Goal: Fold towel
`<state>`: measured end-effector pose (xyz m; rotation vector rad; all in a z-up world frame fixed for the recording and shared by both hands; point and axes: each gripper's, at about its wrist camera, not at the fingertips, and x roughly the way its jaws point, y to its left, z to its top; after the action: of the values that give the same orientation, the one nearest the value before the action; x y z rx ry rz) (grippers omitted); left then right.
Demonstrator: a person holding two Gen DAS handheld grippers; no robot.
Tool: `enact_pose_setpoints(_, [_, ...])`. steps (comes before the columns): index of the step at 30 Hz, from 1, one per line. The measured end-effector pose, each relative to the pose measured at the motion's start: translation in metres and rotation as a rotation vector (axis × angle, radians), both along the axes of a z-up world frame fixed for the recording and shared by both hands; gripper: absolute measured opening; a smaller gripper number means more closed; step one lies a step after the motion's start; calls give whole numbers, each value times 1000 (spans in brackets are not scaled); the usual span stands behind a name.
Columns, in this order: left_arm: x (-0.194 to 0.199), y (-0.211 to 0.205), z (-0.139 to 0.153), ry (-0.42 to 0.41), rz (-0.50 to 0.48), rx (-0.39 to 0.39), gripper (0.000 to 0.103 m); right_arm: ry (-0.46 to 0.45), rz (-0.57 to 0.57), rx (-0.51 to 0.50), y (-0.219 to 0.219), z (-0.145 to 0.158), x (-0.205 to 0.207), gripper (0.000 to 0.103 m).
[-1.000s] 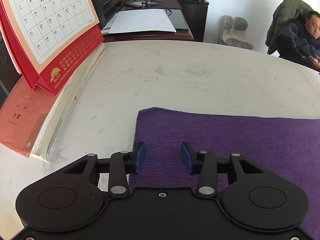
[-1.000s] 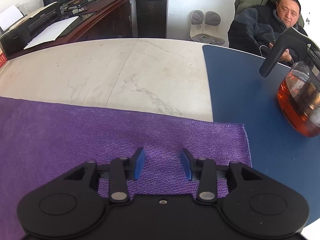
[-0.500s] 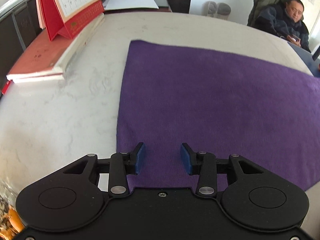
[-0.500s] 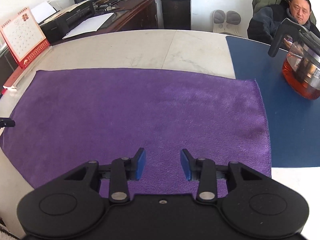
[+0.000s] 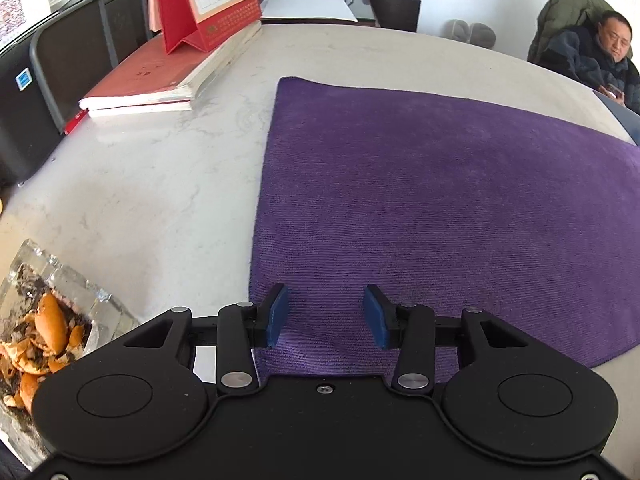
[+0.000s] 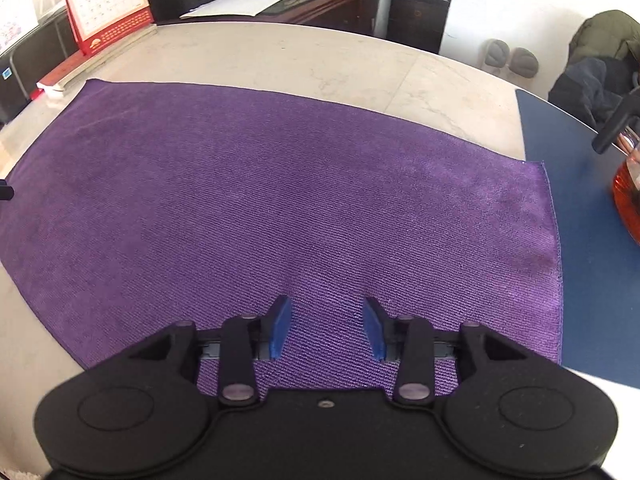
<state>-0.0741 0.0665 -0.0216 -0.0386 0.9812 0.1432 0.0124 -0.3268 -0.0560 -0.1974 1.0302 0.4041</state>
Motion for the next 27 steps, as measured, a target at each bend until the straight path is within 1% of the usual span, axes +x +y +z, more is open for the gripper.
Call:
enact_pose_setpoints(3, [-20,2,19,-34,34,5,40,-39,-22,72,-14,21,-18,36])
enact_pose_setpoints(5, [-35,-3,28,-22,38,4,41,-34,-26,111,-24,26,-33,37])
enact_pose_setpoints(7, [-38,-8,24,-6,38,-3,41,-10,-18,122,-32,20,-44,37])
enact_pose_setpoints(9, [-34,-13,15,13,53,-12,41,-3,-10,104,-36,11,-47,37])
enact_pose_setpoints(13, [-27,-10,3,-12,139,-118,41,-7,5,139,-44,6,-45,37])
enact_pose_setpoints(14, [-25,-10,2,-25,160,-137,41,-8,18,140,-45,4,-46,37])
enact_pose_setpoints(16, [-20,-10,-2,-8,203,-150,41,3,41,140,-48,-1,-46,37])
enact_pose_setpoints(18, [-19,-11,-7,20,234,-119,40,3,57,145,-53,-6,-49,37])
enact_pose_setpoints(21, [-19,-11,-7,49,264,-59,40,1,59,163,-61,-6,-51,37])
enact_pose_setpoints(25, [-21,-14,-5,84,289,-25,41,11,66,199,-72,-7,-50,37])
enact_pose_setpoints(27, [-24,-19,-3,97,317,-10,42,17,83,196,-72,-7,-48,37])
